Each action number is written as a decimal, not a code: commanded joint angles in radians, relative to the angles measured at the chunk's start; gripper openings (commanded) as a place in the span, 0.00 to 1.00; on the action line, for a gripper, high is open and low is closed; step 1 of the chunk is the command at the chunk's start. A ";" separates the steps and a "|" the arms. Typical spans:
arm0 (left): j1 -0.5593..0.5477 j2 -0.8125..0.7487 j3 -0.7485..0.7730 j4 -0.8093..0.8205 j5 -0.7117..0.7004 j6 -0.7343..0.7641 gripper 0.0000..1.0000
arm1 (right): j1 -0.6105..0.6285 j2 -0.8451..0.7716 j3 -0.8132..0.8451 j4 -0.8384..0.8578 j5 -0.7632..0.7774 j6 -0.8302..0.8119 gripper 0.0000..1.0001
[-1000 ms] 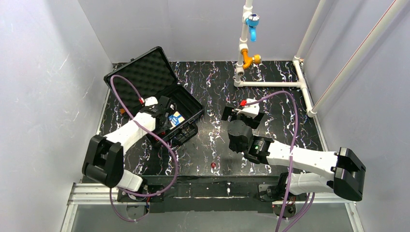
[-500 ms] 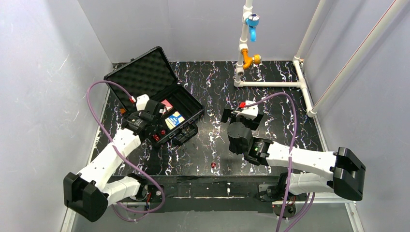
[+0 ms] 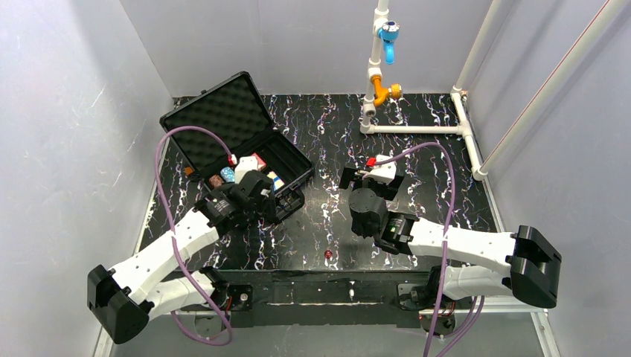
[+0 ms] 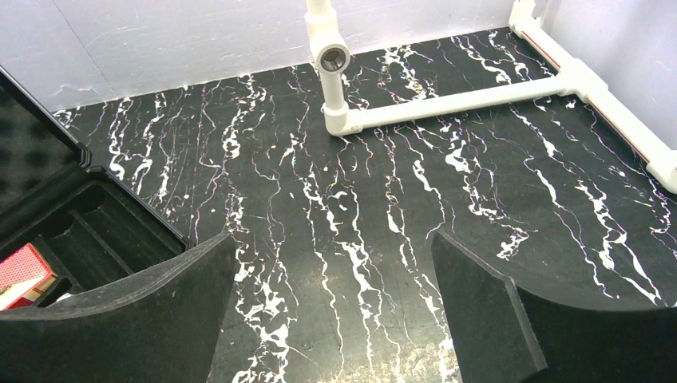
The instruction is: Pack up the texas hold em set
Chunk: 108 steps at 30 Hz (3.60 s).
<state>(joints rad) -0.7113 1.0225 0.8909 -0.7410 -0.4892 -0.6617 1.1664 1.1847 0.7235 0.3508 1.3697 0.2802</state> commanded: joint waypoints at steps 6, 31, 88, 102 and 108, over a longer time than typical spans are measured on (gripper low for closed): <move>-0.136 0.005 -0.011 0.043 -0.002 0.033 0.77 | 0.004 -0.004 0.007 0.060 0.043 0.005 1.00; -0.436 0.375 0.141 0.149 -0.041 0.065 0.76 | -0.008 -0.034 -0.006 0.227 0.440 -0.084 1.00; -0.551 0.692 0.173 0.313 0.255 0.188 0.33 | -0.011 -0.029 0.019 0.024 0.387 0.118 1.00; -0.551 0.610 0.152 0.284 0.196 0.164 0.00 | -0.010 -0.028 0.016 0.019 0.368 0.123 1.00; -0.551 0.554 0.132 0.252 0.154 0.152 0.00 | -0.010 -0.027 0.016 0.021 0.365 0.122 1.00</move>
<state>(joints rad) -1.2587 1.6573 1.0374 -0.4496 -0.2737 -0.4980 1.1522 1.1690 0.7097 0.3424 1.5230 0.3721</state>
